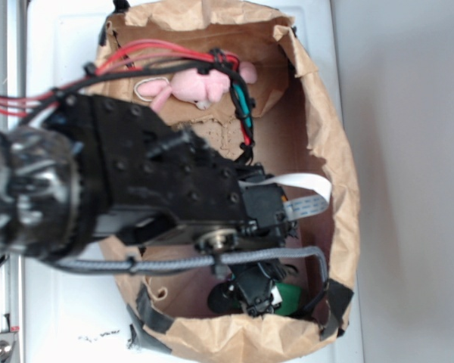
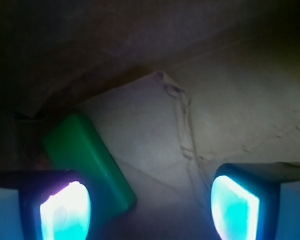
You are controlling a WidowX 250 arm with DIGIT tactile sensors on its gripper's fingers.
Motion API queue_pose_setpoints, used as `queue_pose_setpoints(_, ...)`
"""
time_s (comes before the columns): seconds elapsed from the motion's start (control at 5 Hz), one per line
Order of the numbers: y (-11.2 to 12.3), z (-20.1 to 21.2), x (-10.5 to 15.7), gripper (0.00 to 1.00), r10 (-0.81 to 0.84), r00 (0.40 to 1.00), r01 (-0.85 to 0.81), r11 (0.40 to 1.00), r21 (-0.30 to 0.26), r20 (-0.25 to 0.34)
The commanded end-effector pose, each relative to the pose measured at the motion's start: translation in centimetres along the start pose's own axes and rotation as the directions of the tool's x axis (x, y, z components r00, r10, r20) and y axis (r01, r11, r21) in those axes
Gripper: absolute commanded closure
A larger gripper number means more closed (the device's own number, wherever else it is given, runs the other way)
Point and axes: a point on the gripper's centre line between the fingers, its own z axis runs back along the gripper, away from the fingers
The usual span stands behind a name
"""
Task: Grab the green block.
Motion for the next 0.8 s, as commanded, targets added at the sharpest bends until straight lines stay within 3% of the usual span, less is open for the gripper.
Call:
queue_pose_setpoints(0.0, -1.6, -1.2, -0.4, 0.00, -0.175, 0.985, 0.175, 0.982, -0.076, 0.013)
queue_pose_setpoints(0.4, -2.4, -1.6, -2.1, 0.00, -0.361, 0.930, 0.366, 0.922, -0.125, 0.066)
queue_pose_setpoints(0.6, -2.5, -2.7, -3.3, 0.00, -0.485, 0.867, 0.495, 0.865, -0.080, 0.114)
